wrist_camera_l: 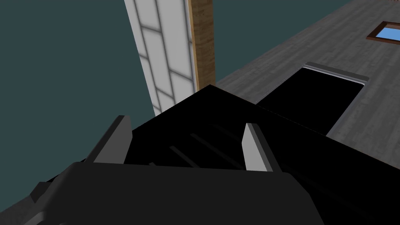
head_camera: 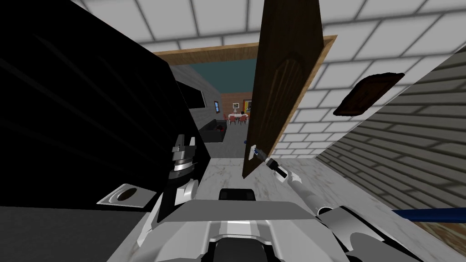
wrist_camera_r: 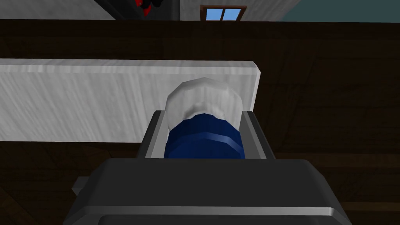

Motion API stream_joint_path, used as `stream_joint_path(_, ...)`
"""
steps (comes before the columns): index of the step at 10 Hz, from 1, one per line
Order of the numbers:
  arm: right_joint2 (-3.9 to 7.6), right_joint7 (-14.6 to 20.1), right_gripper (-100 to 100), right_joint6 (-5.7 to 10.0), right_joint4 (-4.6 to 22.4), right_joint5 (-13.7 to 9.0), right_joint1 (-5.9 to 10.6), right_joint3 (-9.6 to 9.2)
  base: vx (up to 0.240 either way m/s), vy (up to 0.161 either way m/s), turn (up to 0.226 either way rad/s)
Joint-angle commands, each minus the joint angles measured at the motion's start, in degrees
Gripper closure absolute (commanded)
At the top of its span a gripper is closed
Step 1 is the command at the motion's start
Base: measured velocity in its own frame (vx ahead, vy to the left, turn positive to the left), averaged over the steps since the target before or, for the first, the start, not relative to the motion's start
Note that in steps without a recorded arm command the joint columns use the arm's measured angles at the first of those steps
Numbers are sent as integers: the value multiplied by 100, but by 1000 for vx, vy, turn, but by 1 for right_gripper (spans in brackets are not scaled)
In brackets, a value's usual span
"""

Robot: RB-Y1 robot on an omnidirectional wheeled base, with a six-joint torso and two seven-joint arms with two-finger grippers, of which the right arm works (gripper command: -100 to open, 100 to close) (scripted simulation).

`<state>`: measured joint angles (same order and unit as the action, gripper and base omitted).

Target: Pull the door open

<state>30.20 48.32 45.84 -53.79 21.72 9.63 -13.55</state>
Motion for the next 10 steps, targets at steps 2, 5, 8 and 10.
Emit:
stream_joint_path(2,120,117,100,270,57,65,-37,-34,-162,-182,94)
stream_joint_path(5,187,178,100,414,86,107,-73,-66,-108,-135,60)
stream_joint_path(8,252,236,100,651,207,153,-48,-95,-137,-181,158)
stream_joint_path(10,294,270,100,790,277,178,-22,-106,-163,-178,140)
